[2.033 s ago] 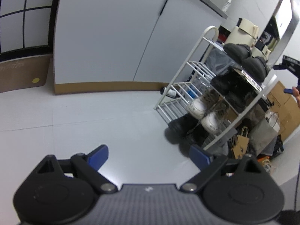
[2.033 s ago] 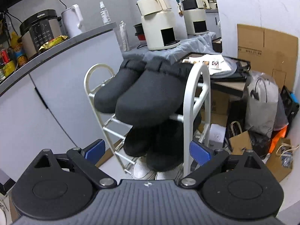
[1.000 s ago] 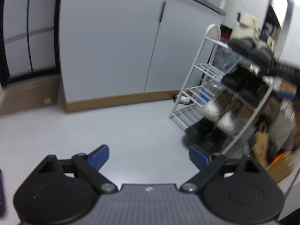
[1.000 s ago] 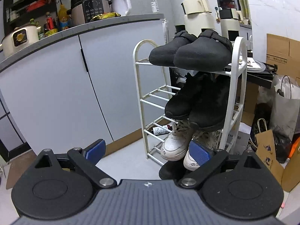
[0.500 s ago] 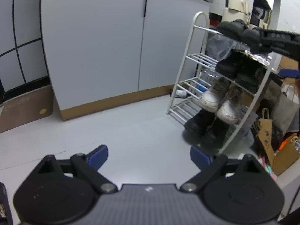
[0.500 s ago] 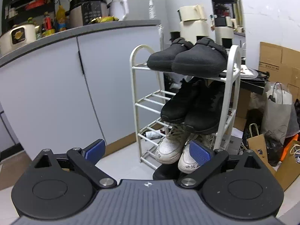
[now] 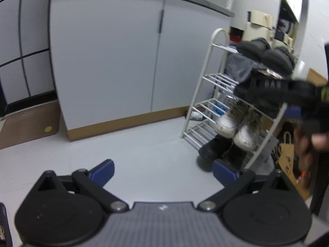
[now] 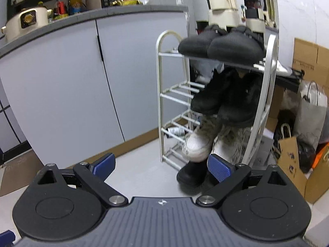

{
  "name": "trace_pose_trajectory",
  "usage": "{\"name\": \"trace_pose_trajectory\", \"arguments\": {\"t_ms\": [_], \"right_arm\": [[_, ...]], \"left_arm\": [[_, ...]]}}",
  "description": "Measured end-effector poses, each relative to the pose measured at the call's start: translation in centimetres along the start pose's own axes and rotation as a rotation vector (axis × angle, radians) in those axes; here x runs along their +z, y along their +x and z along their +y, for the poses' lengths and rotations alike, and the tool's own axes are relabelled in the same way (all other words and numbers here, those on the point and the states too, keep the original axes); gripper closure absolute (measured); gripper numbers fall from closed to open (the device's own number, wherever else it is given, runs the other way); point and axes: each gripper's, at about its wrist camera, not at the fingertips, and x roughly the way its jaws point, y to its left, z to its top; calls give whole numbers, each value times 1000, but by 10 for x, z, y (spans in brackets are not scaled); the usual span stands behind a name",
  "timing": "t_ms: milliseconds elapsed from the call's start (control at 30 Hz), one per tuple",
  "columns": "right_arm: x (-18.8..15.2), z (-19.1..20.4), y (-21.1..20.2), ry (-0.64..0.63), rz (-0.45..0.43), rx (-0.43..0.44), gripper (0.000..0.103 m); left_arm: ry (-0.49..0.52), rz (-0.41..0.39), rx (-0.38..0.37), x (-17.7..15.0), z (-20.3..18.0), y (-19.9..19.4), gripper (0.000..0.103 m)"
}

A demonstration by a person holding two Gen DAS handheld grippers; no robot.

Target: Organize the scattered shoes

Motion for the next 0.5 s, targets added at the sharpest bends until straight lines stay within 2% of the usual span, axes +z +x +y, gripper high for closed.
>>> {"name": "trace_pose_trajectory", "arguments": {"t_ms": [133, 367, 500], "right_arm": [[-1, 3, -3, 2, -5, 17, 4], [-8, 10, -4, -48, 1, -3, 3], [-10, 12, -5, -72, -17, -15, 3]], "left_arm": [[-6, 12, -20, 5, -9, 4, 0], [-15, 40, -10, 4, -13, 8, 0], [-9, 30, 11, 4, -9, 5, 0]]}}
